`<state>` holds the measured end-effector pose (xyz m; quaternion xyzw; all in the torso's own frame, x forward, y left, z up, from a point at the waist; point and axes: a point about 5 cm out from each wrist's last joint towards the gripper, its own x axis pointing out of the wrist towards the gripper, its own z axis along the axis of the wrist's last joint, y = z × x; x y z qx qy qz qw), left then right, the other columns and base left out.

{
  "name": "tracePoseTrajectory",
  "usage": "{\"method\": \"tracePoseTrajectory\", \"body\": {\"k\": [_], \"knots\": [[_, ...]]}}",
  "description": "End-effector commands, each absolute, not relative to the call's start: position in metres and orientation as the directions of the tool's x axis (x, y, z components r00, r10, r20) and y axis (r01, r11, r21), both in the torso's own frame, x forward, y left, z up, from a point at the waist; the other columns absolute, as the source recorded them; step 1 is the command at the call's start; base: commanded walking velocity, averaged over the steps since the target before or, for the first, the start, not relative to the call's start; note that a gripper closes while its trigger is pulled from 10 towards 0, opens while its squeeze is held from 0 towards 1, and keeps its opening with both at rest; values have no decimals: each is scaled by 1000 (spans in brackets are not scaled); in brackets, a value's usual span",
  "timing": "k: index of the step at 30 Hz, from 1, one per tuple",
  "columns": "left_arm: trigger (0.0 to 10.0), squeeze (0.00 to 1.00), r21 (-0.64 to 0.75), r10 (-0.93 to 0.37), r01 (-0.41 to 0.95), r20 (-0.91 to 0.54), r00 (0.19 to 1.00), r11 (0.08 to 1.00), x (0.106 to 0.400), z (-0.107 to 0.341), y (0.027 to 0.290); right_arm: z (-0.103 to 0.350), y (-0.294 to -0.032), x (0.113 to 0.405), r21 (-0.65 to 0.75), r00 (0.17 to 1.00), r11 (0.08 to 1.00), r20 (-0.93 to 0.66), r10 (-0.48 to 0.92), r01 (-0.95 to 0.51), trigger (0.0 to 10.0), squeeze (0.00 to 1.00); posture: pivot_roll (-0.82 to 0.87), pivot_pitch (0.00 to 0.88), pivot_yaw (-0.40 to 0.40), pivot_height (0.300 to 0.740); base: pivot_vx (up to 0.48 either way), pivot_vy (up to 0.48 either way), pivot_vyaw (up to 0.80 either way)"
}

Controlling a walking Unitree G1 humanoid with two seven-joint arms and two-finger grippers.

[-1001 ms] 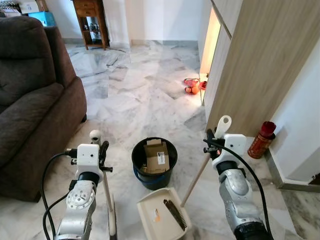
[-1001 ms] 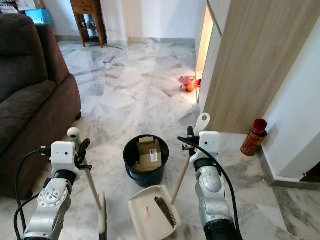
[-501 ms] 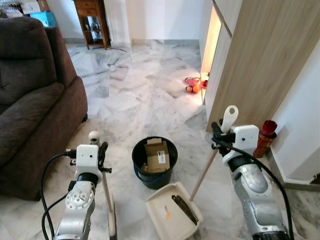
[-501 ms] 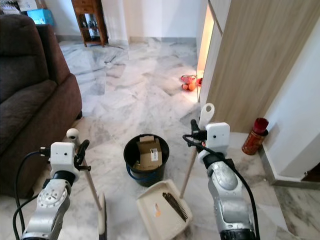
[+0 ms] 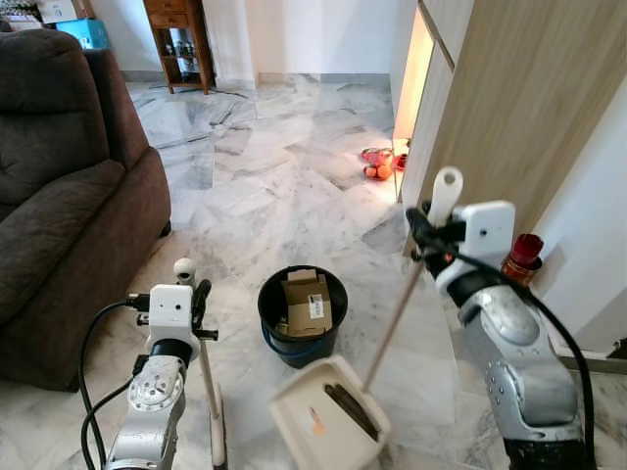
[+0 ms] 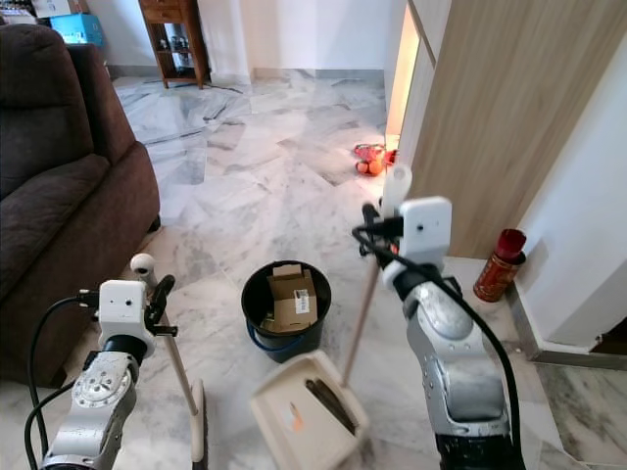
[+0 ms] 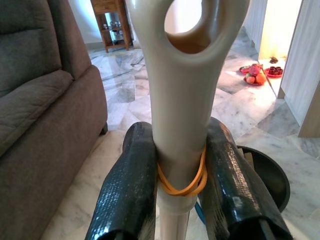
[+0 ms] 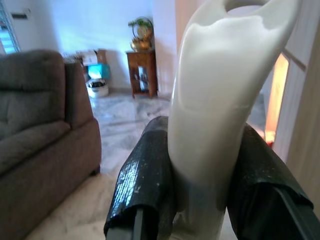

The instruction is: Sweep floor

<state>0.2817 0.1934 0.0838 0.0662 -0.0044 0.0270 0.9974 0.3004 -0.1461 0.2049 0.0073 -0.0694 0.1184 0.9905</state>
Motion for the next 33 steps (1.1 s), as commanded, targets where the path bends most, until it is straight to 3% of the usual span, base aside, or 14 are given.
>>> {"method": "tracePoseTrajectory", "body": {"k": [1, 13, 26, 33], "knots": [[10000, 0, 143, 50, -58, 55, 997, 988, 285, 92, 196, 225, -147, 297, -9, 950, 973, 215, 226, -229, 10000, 0, 131, 0, 45, 740, 0, 0, 0], [10000, 0, 135, 42, -49, 56, 998, 990, 286, 92, 194, 266, -152, 301, -42, 935, 976, 280, 215, -212, 10000, 0, 130, 0, 45, 740, 0, 0, 0], [10000, 0, 139, 64, -72, 64, 996, 988, 283, 92, 197, 272, -136, 310, 218, 910, 966, 414, 36, -138, 10000, 0, 148, 0, 43, 740, 0, 0, 0], [10000, 0, 148, 93, -104, 81, 992, 983, 279, 94, 203, 268, -127, 311, 248, 902, 958, 432, 26, -146, 10000, 0, 152, 0, 42, 740, 166, 0, 0]]}}
